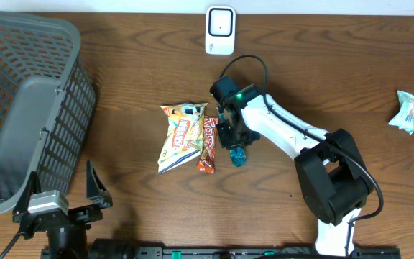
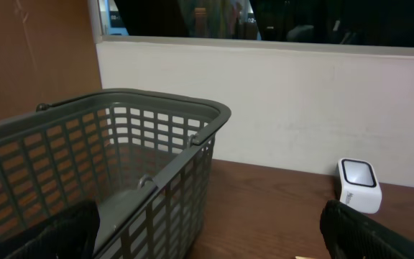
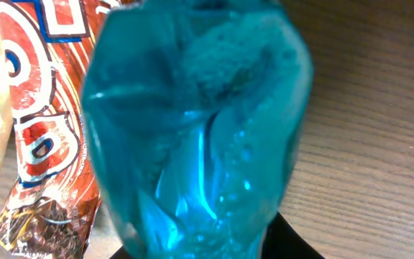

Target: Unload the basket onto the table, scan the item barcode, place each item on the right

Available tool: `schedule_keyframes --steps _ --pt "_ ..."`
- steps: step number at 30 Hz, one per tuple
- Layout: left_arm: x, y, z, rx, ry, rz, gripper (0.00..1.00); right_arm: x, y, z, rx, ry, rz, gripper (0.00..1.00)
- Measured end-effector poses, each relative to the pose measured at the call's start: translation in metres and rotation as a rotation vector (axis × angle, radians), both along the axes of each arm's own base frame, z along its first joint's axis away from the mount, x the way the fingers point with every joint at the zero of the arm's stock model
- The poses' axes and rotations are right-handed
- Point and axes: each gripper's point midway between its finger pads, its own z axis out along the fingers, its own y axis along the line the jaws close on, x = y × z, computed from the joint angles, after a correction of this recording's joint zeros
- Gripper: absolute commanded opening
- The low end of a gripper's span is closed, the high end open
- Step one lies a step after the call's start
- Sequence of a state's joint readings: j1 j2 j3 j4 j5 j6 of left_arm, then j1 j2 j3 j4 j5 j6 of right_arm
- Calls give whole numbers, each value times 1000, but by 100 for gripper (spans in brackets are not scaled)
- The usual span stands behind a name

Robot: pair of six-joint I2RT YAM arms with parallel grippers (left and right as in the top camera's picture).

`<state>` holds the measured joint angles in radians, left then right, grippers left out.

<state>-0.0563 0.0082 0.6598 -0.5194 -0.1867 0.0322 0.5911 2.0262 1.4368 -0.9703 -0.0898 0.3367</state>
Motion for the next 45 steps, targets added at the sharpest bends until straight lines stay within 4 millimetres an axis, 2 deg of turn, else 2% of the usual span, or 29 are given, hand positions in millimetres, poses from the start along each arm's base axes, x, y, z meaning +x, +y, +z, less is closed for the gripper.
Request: schedule_keyframes --steps 4,7,9,11,17,27,34,39,45 --pt "0 0 0 0 0 0 98 0 1 0 28 13 11 28" --pt "0 0 0 0 0 0 98 0 3 -2 38 20 19 38" --pt "0 0 0 0 0 0 98 -3 3 -8 37 38 22 49" --pt "0 0 0 0 0 0 98 -8 1 -16 22 68 28 52" --pt "0 0 0 0 0 0 98 -12 -1 -15 12 86 27 54" --pt "0 0 0 -3 -1 0 98 4 9 15 29 58 32 61" --pt "0 0 0 -3 -1 0 98 9 12 29 35 48 47 66" --pt "0 0 0 -3 -1 0 98 1 6 36 8 85 51 61" --pt "0 0 0 -3 0 0 98 -15 -8 42 -47 142 52 68"
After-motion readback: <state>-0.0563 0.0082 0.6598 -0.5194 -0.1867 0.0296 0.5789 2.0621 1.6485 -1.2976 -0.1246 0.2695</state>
